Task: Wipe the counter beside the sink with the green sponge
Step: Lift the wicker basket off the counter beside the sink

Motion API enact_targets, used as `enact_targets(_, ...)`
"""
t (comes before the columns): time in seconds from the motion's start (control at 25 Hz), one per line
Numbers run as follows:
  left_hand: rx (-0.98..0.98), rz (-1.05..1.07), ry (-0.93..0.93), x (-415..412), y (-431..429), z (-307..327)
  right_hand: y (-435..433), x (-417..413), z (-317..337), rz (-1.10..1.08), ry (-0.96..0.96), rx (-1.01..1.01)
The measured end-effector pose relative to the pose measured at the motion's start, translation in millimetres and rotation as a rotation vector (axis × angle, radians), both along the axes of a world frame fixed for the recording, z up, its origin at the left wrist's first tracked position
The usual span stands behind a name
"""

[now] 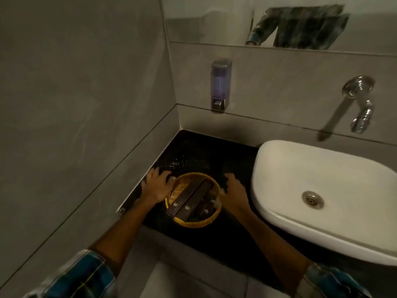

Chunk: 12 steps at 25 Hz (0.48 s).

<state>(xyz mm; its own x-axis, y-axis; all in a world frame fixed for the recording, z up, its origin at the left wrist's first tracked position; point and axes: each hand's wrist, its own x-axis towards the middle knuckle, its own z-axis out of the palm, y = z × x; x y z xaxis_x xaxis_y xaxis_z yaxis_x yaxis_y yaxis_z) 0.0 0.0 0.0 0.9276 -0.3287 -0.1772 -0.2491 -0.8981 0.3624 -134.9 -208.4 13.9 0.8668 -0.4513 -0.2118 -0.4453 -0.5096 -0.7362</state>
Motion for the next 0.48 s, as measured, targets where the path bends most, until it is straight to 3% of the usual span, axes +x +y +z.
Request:
enact_targets(0.08, -0.147, 0.150, 0.265, 2, 10, -14, 5, 7, -13, -0.051, 0.141, 0.240)
enact_targets(0.16, -0.439, 0.329, 0.493, 2, 17, -31, 10, 9, -26, -0.111, 0.189, 0.387)
enact_targets(0.32, -0.711, 0.464, 0.528, 1, 13, -36, 7, 5, -43, -0.309, 0.087, 0.667)
enact_targets(0.48, -0.700, 0.364, 0.455, -22, 10, -23, 4, -34, -45, -0.355, 0.034, 0.638)
